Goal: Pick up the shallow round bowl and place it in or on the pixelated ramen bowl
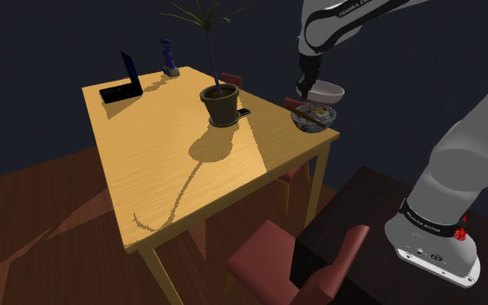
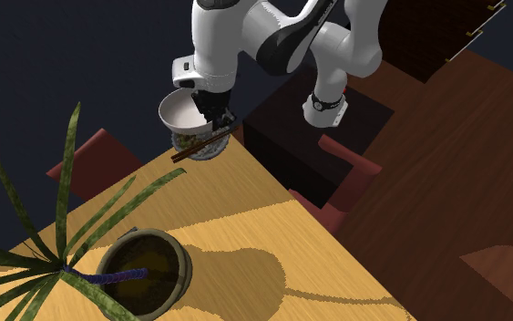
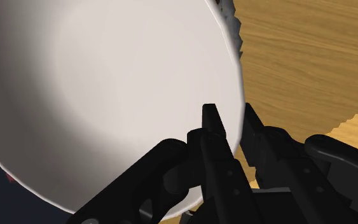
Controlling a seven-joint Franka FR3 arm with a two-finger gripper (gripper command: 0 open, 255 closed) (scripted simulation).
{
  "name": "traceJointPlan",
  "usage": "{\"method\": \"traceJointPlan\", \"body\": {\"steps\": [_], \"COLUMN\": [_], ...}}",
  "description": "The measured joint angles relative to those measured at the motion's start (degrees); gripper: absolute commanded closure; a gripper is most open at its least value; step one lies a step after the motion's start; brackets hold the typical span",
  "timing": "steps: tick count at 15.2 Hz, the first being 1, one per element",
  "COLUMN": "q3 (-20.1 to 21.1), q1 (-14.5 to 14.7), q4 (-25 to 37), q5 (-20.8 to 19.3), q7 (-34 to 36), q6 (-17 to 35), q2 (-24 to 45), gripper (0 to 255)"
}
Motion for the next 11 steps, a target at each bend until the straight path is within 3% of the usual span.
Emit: {"method": "traceJointPlan", "body": {"steps": [11], "q3": [-0.16], "q1": [-0.21], "q4": [-4.41], "q5": [-0.76], "q7": [1.17], "q6": [7.10], "q2": [2.63], "gripper": [255]}}
